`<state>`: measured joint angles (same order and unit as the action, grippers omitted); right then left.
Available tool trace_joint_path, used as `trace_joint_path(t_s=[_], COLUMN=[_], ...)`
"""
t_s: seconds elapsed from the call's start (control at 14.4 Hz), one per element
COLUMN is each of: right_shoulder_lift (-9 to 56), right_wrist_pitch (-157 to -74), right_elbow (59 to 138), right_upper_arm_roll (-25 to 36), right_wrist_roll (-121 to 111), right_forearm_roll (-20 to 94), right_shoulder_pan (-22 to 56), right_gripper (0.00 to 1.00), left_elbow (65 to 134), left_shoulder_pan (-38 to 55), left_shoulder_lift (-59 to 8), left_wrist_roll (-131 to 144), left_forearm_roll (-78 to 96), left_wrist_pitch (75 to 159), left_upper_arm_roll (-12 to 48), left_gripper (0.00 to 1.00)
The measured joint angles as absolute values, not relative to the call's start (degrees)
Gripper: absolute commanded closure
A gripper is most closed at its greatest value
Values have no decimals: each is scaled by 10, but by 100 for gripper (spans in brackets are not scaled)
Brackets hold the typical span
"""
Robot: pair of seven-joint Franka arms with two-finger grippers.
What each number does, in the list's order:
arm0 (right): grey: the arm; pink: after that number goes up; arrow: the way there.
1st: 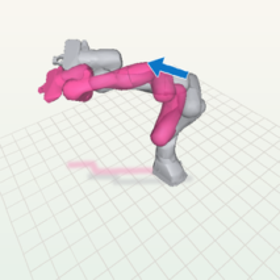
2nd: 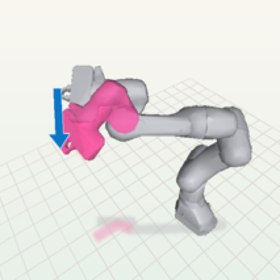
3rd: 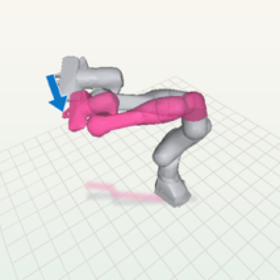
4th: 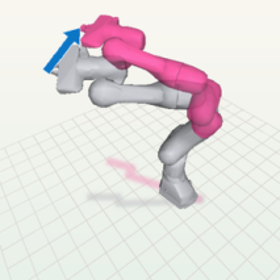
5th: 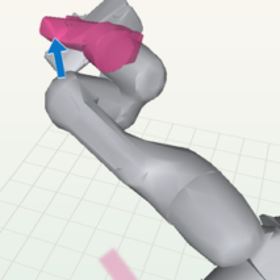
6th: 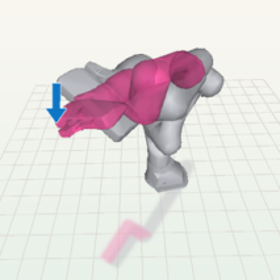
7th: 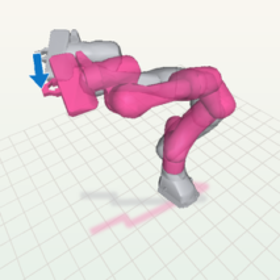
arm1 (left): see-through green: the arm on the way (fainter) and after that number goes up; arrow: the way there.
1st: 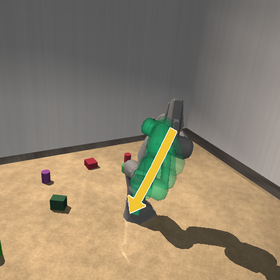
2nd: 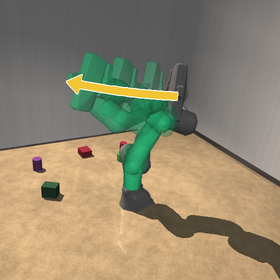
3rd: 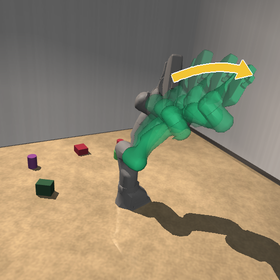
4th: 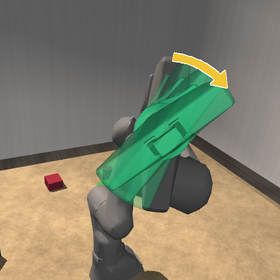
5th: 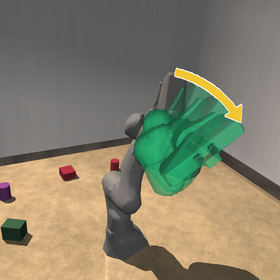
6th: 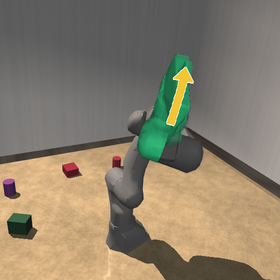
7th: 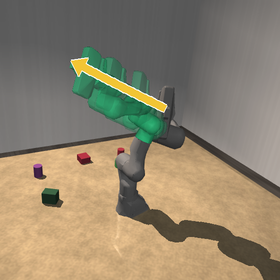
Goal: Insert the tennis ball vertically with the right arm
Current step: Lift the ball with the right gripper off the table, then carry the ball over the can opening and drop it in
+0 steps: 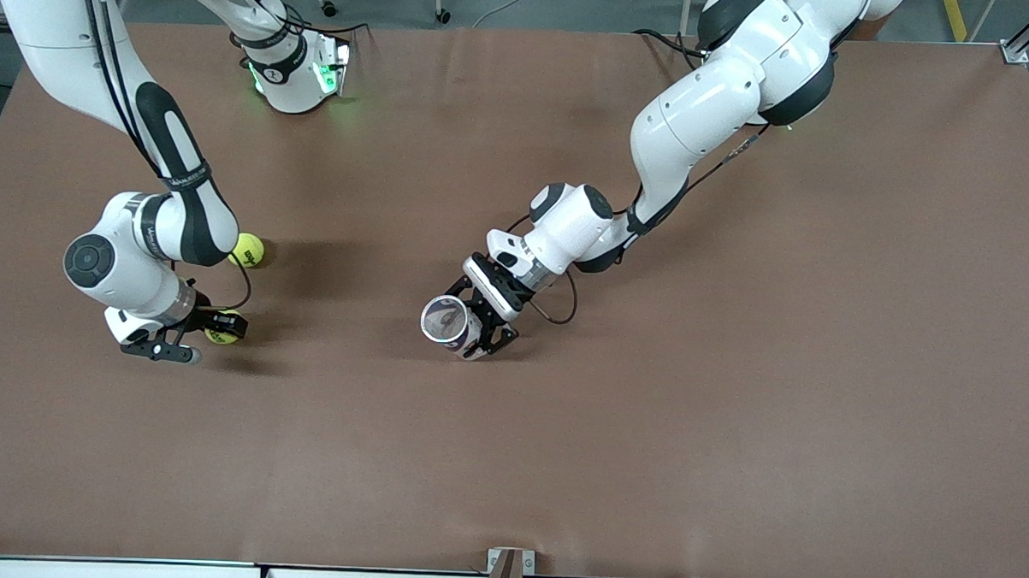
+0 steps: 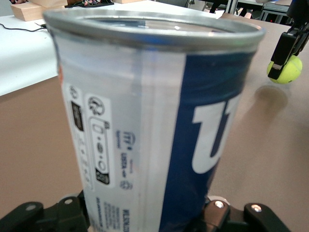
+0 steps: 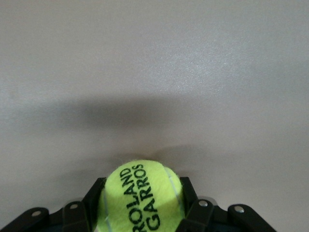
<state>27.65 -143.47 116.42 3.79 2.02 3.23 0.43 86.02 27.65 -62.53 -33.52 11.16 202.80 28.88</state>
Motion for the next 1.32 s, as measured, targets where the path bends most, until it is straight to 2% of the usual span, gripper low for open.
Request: trace_joint_path(t_s=[0.28,0.42,0.62,0.9,1.32], right_shoulder_lift=[246,225,206,204,227], right_wrist_pitch=[-1286,-1210,-1141,-1097,-1098], right_elbow=[1104,1070,1030,958,881], right_upper_arm_roll=[1,-34,-102,-160,-163], right_wrist_roll=[117,194,334,522,717], right_forearm_roll=[33,33,56,85,97], right_shoulder_pan=[6,8,11,40,119], right_gripper=[100,100,100,100,100], left_elbow=[861,862,863,863,864], left_shoulder_pan=[276,276,277,277,277], left_shoulder_lift=[-625,-625,-625,-625,-625], left_wrist_roll=[-335,-335,-335,-335,-335], left_forearm_roll=[112,112,112,112,112], left_wrist_pitch=[2029,2029,2030,2031,2032], left_upper_arm_roll=[289,289,289,289,289], left_gripper=[22,21,21,21,21])
